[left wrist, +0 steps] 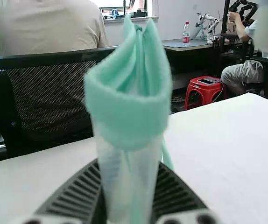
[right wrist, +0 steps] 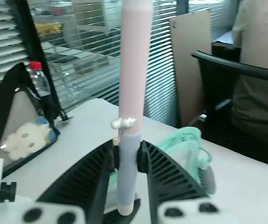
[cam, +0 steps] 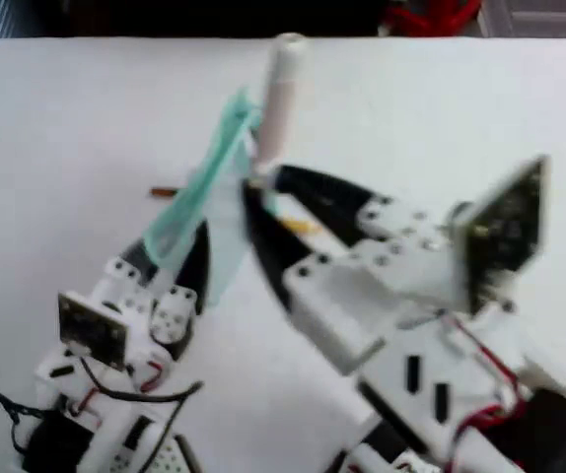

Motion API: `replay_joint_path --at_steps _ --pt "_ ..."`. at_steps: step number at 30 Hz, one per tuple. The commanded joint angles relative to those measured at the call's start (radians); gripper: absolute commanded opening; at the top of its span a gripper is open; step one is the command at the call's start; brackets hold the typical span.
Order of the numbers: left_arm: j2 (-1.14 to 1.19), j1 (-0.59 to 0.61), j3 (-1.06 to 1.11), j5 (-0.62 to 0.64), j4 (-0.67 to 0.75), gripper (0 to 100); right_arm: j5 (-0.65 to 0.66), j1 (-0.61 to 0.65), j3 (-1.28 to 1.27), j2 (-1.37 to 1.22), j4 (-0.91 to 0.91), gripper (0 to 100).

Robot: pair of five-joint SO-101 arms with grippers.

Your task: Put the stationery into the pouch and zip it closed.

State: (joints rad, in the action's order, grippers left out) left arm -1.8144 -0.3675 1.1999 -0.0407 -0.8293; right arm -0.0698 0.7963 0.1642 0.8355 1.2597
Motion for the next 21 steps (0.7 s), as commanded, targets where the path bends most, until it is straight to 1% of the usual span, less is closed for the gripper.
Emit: replay_joint_path --at_steps 1,3,6,11,15,17,21 --pt "-0.012 0.007 -0.051 0.023 0.009 2 -0.009 0.084 -0.106 -0.018 -0.142 1.8" --pt "-0.012 0.007 -0.023 0.025 0.012 2 -0.009 0.085 -0.16 -0.039 -0.2 1.7" --pt "-0.012 0.007 0.06 0.025 0.015 2 0.014 0.084 -0.158 -0.045 -0.265 1.7" --pt "-0.012 0.007 0.13 0.026 0.029 2 0.037 0.084 -0.127 -0.074 -0.266 1.7" --pt "-0.012 0.008 0.16 0.092 0.031 2 0.04 0.081 -0.129 -0.122 -0.217 1.7" --pt "-0.012 0.007 0.163 0.091 0.031 2 0.04 0.081 -0.143 -0.137 -0.211 1.7" --pt "-0.012 0.007 0.164 0.091 0.031 2 0.04 0.027 -0.235 -0.139 -0.297 1.7"
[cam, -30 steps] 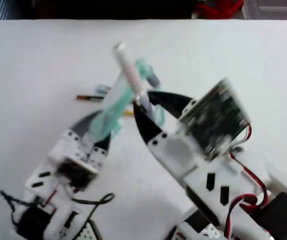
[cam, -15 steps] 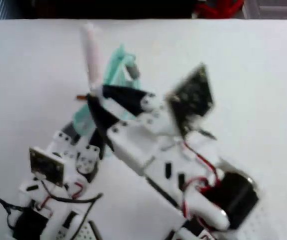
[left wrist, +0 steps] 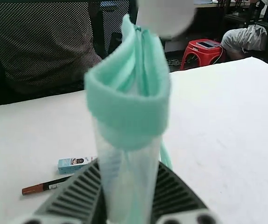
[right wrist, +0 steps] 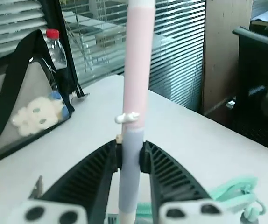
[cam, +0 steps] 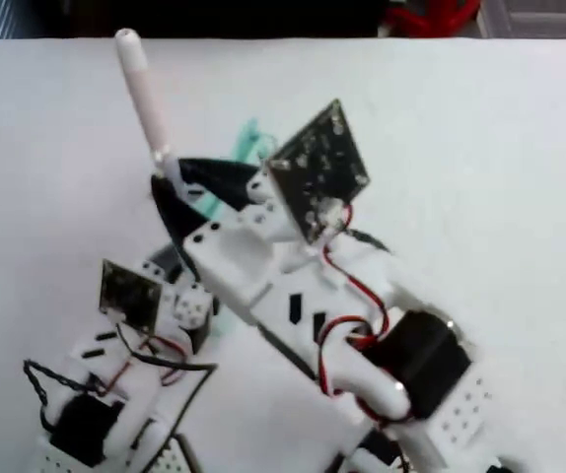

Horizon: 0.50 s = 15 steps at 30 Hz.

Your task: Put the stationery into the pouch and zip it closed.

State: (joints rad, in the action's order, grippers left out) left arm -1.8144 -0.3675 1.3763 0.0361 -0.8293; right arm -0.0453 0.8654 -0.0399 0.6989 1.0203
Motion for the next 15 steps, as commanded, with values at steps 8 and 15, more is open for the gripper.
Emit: replay_joint_path --at_steps 8,15 --pt "-0.012 0.008 -0.012 0.014 0.031 2 0.018 -0.085 -0.198 0.016 -0.2 1.7" --pt "-0.012 0.015 -0.012 0.012 0.031 2 0.078 -0.081 -0.388 0.188 -0.24 1.7"
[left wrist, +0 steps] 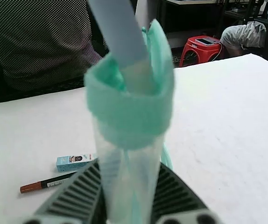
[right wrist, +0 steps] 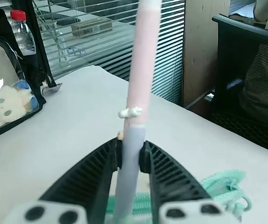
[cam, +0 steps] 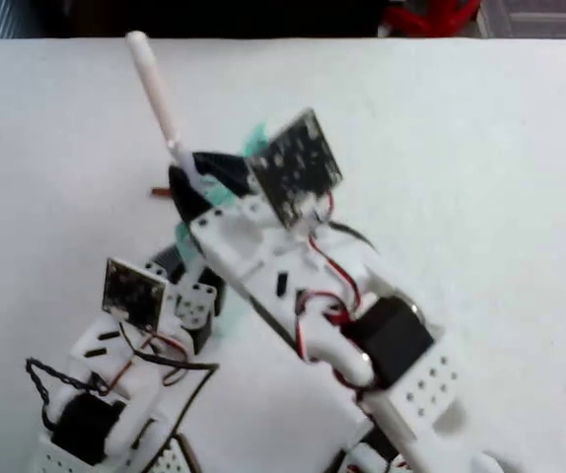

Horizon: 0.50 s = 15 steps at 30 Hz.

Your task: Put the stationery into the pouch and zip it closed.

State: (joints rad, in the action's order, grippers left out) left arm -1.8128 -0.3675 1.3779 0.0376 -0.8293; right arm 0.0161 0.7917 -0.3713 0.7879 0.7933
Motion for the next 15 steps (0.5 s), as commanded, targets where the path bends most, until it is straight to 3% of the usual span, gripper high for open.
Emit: replay_joint_path --at_steps 1,10,15 --pt "-0.013 0.015 -0.014 0.011 0.031 2 0.018 -0.007 -0.098 0.139 -0.013 1.7" --pt "-0.013 0.015 -0.012 0.011 0.031 2 0.08 -0.007 -0.445 0.441 -0.108 1.7" --pt "-0.013 0.008 0.005 0.009 0.038 2 0.112 -0.007 -0.459 0.45 -0.119 1.7"
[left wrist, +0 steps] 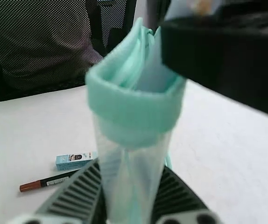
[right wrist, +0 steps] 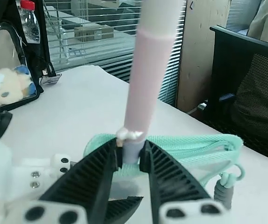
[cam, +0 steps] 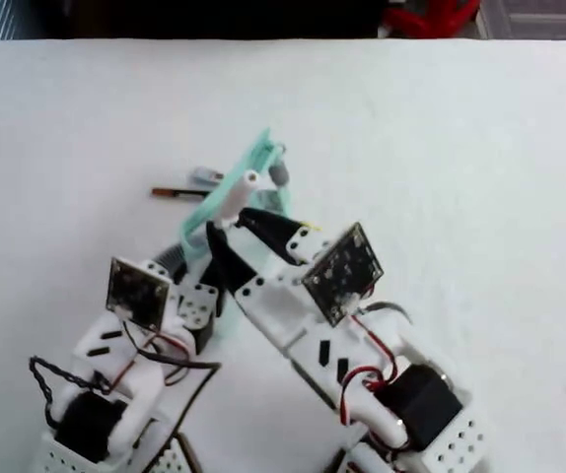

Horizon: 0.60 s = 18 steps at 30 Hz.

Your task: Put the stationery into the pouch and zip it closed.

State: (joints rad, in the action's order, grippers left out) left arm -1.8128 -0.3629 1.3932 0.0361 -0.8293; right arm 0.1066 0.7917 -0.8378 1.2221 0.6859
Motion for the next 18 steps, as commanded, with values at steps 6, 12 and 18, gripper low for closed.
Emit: replay_joint_path --at_steps 6,12,18 --pt "-0.013 0.005 -0.011 0.011 0.038 2 0.021 -0.007 0.106 -0.09 0.005 2.3" --pt "-0.013 0.01 -0.011 0.011 0.037 2 0.021 0.004 0.242 -0.239 0.148 21.9" --pt "-0.013 0.004 0.011 0.011 0.044 2 0.023 0.042 0.282 -0.205 0.203 21.9"
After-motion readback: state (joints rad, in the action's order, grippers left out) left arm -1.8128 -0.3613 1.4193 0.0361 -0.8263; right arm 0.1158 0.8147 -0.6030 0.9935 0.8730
